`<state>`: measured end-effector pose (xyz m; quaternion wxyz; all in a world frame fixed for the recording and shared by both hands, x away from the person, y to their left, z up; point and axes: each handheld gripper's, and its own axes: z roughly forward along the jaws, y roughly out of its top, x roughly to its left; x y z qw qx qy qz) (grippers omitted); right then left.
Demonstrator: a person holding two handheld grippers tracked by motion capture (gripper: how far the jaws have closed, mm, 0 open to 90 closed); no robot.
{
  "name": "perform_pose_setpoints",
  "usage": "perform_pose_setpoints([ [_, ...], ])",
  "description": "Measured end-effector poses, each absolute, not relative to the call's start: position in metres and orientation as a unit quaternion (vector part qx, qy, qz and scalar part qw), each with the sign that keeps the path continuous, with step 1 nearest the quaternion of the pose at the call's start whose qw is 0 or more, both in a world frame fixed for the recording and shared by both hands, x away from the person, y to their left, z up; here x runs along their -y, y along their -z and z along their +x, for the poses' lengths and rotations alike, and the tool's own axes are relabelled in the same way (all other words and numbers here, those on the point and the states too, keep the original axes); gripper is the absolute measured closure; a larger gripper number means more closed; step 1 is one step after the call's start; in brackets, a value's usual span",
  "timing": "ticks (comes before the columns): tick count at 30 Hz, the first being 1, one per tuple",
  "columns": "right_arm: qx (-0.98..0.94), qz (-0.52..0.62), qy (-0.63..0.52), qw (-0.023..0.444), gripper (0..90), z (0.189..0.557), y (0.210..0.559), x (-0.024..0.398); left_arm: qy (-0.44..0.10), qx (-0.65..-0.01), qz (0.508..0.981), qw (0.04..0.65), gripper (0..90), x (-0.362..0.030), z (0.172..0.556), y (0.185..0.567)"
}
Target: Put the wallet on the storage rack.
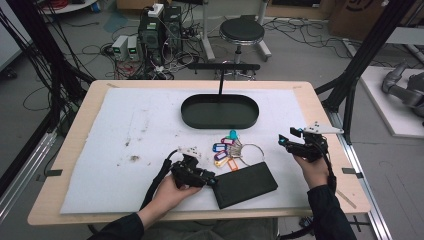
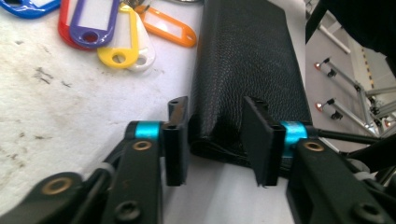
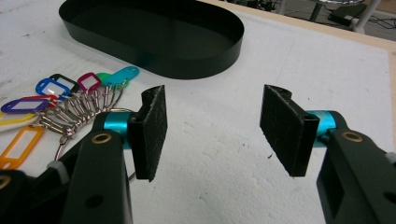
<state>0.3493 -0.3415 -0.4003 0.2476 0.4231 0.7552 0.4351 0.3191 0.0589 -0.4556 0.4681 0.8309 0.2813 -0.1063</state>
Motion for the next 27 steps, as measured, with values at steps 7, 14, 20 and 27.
perform_pose_setpoints([
  [7, -0.753, 0.422, -0.441, 0.244, 42.4, 0.351, 0.399, 0.342, 0.097, -0.247, 0.824, 0.5, 76.9, -0.066, 0.318, 0.451],
  [14, -0.743, 0.42, -0.47, 0.225, 42.4, 0.35, 0.395, 0.344, 0.041, -0.197, 0.827, 0.525, 79.7, -0.076, 0.314, 0.427],
  [20, -0.731, 0.392, -0.533, 0.165, 39.7, 0.35, 0.392, 0.341, -0.034, -0.142, 0.827, 0.543, 80.0, -0.095, 0.312, 0.404],
  [27, -0.789, 0.279, -0.539, 0.093, 35.2, 0.35, 0.394, 0.309, -0.084, -0.079, 0.827, 0.551, 80.0, -0.119, 0.314, 0.394],
])
